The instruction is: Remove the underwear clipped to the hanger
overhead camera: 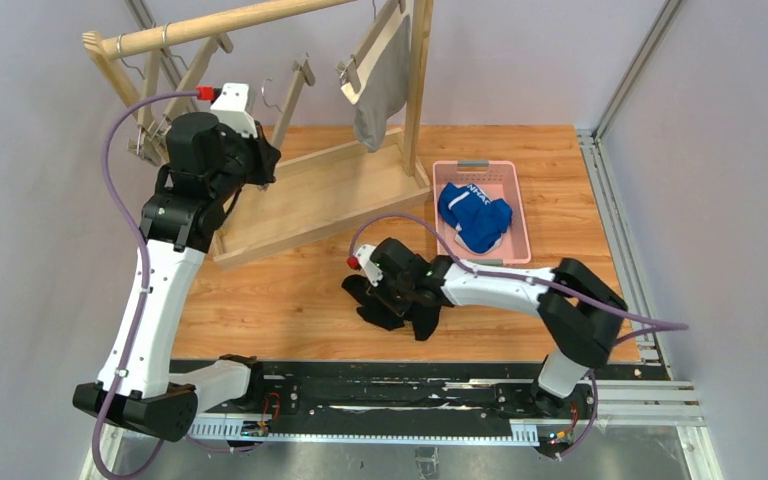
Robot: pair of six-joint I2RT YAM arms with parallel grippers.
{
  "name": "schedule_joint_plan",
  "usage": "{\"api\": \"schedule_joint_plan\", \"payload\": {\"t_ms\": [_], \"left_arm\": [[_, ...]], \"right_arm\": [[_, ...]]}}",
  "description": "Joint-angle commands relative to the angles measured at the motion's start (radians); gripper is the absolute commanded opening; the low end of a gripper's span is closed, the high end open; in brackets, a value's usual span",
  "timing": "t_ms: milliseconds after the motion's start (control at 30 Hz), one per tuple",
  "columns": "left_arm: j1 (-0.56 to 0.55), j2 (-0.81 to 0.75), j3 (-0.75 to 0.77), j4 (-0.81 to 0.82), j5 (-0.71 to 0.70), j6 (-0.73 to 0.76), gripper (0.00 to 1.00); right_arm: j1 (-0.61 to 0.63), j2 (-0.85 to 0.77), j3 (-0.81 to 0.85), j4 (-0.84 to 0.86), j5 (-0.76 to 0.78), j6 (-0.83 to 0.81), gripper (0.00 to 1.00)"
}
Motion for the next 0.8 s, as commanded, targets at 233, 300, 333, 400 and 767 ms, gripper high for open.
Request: {"api": "schedule_joint_plan", "payload": {"t_ms": [233,300,333,400,767], "left_arm": [[0.009,0.012,0.129,0.005,-0.015,0.016,0.0],[0.009,0.011,0.142,0.01,-0.019,0.017,0.0],[0.009,0.011,0.15,0.011,-0.023,0.019,0.0],[0.009,0.013,0.168,0.006,-0.035,0.023,0.0],[0.009,0.024,0.226,-0.017,-0.057,0.038,0.0]], "right_arm": [[-0.119,-0.344,0.106,-0.082,0.418,-0.032,0.01],[-0.181,-0.384,0.112,-0.046,0.425,-0.043,0.0],[-0.21,-0.401,0.112,-0.021,0.426,-0.052,0.01],[-0.282,-0.431,0.119,0.018,0.419,-0.062,0.0],[-0.562,-0.42,0.24,0.093,0.271,-0.059,0.0]]}}
